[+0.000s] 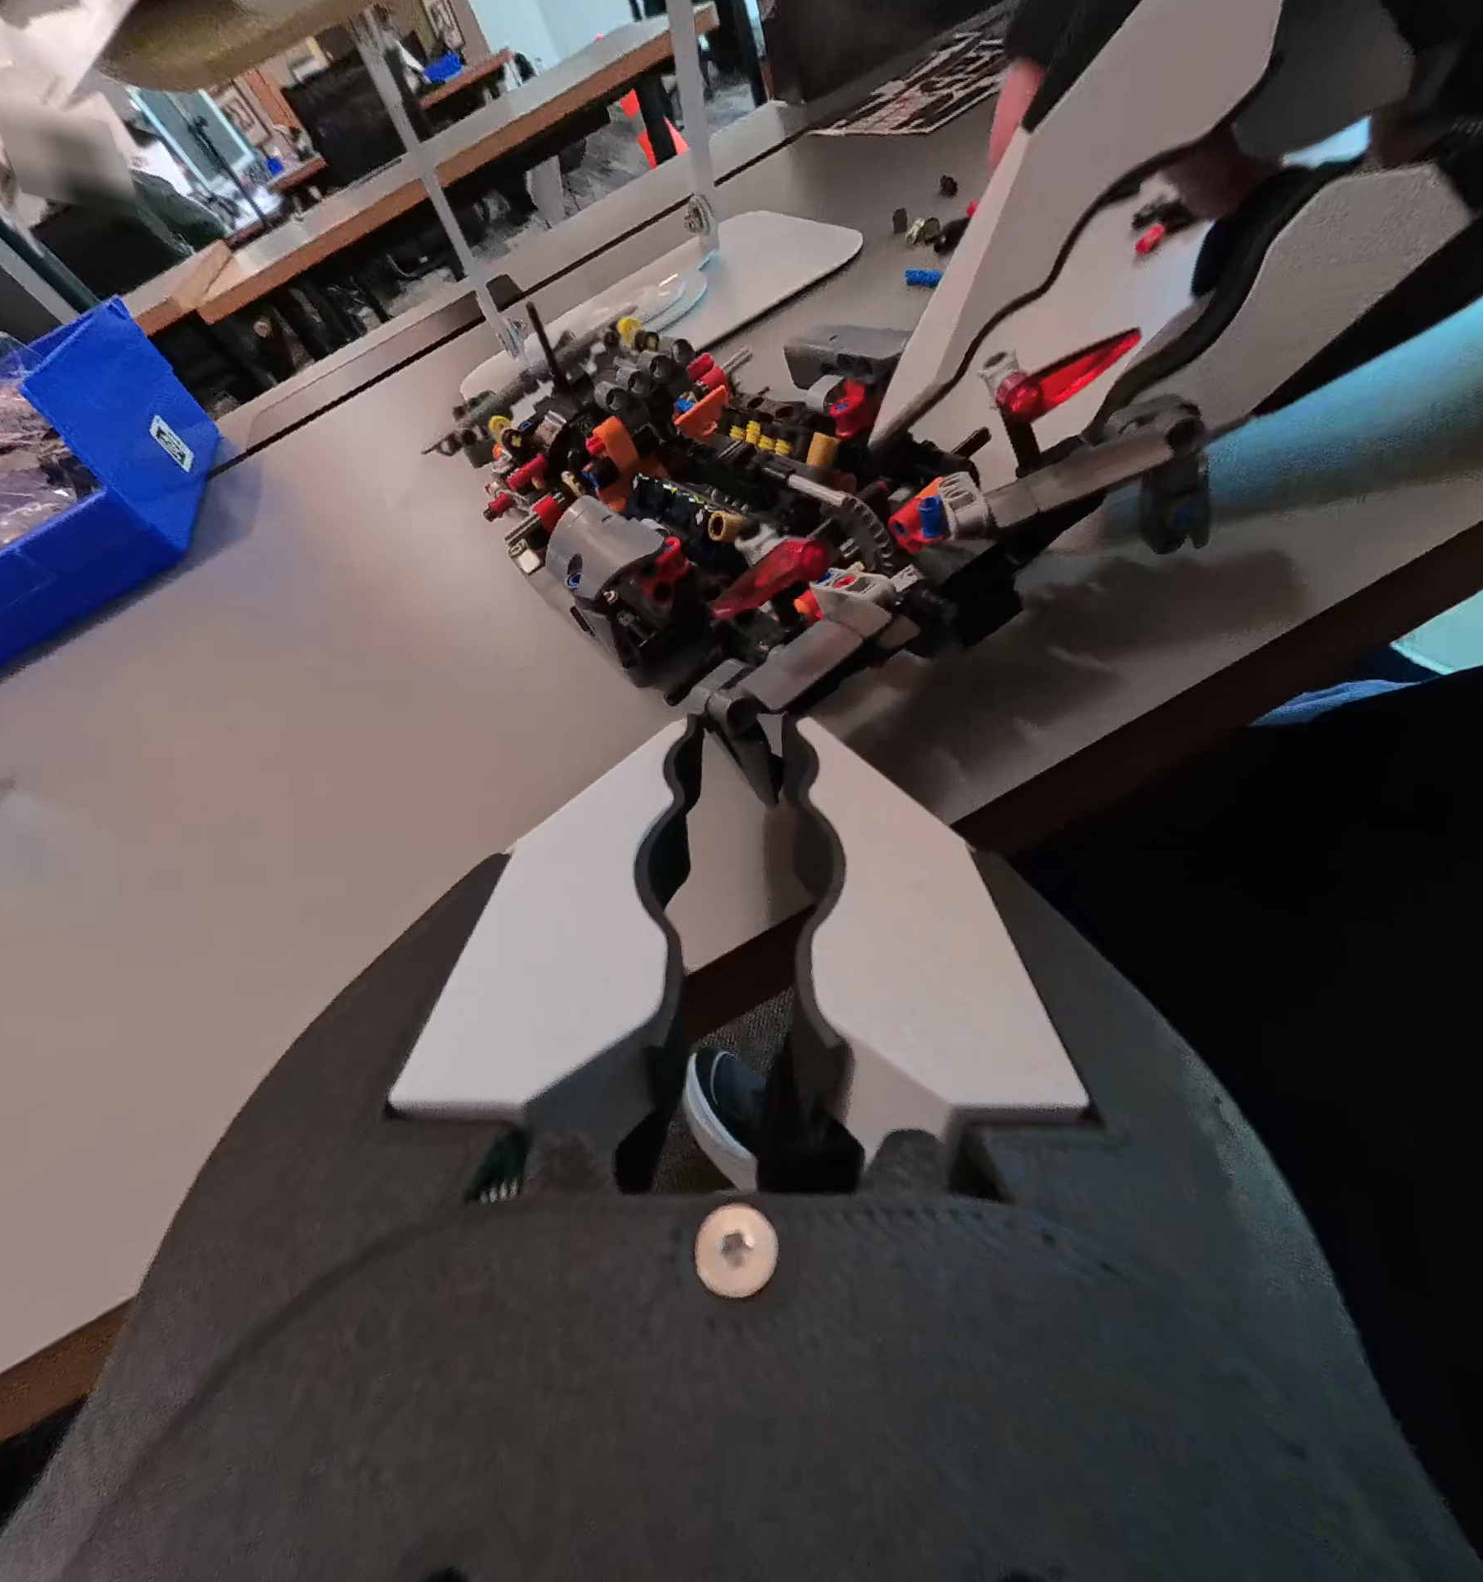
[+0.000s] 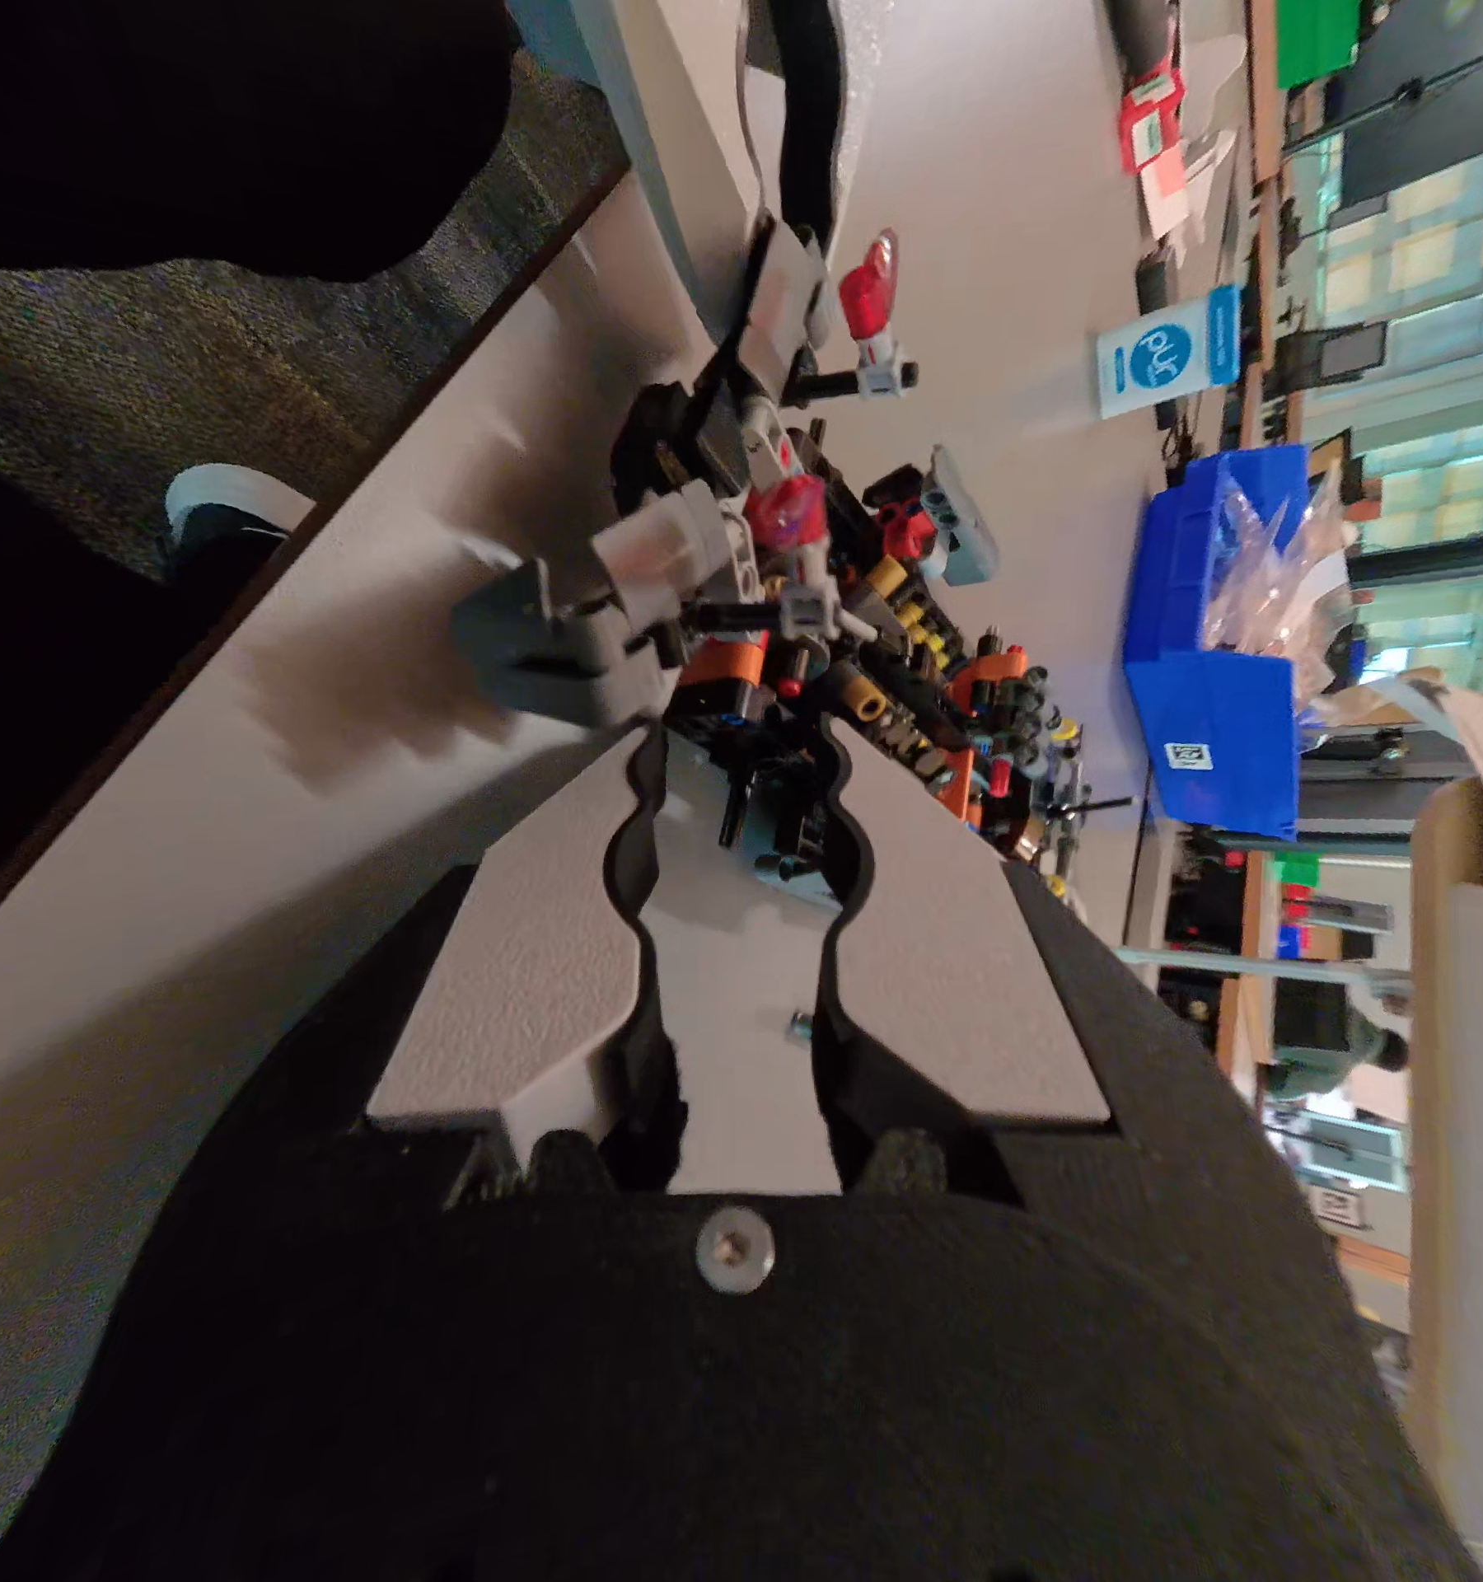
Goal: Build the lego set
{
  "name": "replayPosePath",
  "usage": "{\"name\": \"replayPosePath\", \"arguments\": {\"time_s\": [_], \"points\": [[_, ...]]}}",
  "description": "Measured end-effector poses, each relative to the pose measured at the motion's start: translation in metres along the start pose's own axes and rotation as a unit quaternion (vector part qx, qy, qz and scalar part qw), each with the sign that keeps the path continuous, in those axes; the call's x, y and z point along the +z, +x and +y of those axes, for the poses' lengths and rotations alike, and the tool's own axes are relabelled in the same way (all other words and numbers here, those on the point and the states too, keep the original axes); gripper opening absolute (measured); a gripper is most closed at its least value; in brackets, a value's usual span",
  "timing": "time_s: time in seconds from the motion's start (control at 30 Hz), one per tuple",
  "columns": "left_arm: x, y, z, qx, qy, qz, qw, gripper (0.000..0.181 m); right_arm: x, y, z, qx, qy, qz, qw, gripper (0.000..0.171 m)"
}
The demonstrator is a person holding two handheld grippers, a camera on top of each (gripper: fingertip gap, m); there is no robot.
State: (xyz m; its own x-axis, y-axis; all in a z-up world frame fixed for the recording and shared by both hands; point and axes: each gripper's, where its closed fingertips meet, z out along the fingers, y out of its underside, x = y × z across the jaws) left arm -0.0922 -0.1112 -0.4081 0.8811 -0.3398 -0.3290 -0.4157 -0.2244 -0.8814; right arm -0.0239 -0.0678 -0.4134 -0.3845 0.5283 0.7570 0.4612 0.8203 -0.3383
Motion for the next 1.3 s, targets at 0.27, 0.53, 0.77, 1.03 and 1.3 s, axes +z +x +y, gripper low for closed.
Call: {"name": "replayPosePath", "arguments": {"time_s": [0.27,0.53,0.77,1.03,1.3], "points": [[-0.001,0.004,0.003,0.023,-0.003,-0.005,1.0,0.017,-0.022,-0.011,0.013,0.062,-0.019,-0.034,0.997,0.026],[-0.017,0.001,0.002,0.013,-0.009,-0.006,1.0,0.029,-0.044,0.007,-0.017,0.257,0.093,-0.113,0.955,0.007],[-0.009,0.011,0.0,0.008,-0.019,0.032,0.999,0.032,-0.026,0.005,-0.024,0.202,0.119,-0.17,0.957,0.016],[-0.004,0.008,0.0,0.012,-0.019,0.04,0.999,0.027,-0.011,-0.004,-0.027,0.109,0.112,-0.17,0.973,0.011],[-0.003,0.006,0.003,0.008,-0.023,0.03,0.999,0.026,-0.012,-0.003,-0.031,0.109,0.123,-0.189,0.968,0.005]]}}
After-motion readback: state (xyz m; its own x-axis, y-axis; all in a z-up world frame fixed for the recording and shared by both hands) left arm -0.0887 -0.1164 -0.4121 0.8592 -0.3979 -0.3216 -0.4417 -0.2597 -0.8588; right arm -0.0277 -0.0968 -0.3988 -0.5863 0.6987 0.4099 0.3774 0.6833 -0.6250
